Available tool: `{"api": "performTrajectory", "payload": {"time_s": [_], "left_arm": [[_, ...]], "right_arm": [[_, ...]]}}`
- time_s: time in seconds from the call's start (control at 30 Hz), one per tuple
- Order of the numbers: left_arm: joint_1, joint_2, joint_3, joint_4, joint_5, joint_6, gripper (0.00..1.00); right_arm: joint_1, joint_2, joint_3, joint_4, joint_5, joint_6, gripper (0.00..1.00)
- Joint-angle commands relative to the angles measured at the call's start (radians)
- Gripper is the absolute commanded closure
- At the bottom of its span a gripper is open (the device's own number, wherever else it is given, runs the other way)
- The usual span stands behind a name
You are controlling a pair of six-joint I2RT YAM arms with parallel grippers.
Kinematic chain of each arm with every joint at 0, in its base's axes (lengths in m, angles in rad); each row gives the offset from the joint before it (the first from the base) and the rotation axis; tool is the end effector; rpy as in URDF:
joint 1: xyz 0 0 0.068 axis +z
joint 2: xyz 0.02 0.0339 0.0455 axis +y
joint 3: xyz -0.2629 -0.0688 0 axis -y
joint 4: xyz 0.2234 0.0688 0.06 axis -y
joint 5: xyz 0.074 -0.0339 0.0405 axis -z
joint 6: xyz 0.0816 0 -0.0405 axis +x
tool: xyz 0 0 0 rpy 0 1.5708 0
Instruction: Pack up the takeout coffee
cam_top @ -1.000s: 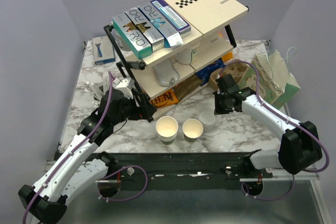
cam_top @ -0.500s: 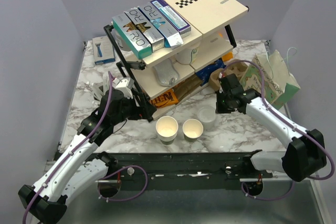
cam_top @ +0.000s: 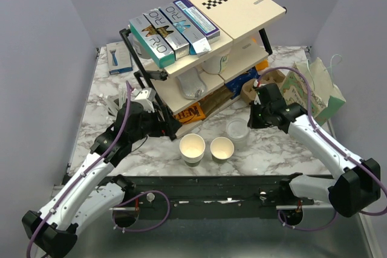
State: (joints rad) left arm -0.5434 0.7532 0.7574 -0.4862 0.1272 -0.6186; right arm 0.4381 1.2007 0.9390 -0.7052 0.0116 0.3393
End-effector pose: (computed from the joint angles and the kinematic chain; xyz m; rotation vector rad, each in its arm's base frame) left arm 0.1561 -0.1064 0.2824 0.0020 2.1591 -0.8318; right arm 0.2219 0.1029 0.2307 -0.1220 2.5605 0.2888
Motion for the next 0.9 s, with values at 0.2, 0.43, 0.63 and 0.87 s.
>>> {"api": "performTrajectory", "payload": {"time_s": [0.2, 0.43, 0.63, 0.87], "left_arm": [[-0.003, 0.026, 0.054, 0.069, 0.107, -0.009, 0.01], [-0.056, 0.149, 0.155, 0.064, 0.123, 0.01, 0.01], [-0.214, 0.322, 0.305, 0.006, -0.01, 0.046, 0.01], [-0.25, 0.345, 0.322, -0.066, -0.276, -0.018, 0.01]], "right_arm": [[-0.006, -0.013, -0.006, 0.012, -0.044, 0.039, 0.99], [-0.007, -0.064, -0.06, 0.067, -0.052, 0.075, 0.99], [-0.018, -0.082, -0.085, 0.075, -0.045, 0.072, 0.99], [-0.024, -0.07, -0.092, 0.099, -0.078, 0.069, 0.99]]}}
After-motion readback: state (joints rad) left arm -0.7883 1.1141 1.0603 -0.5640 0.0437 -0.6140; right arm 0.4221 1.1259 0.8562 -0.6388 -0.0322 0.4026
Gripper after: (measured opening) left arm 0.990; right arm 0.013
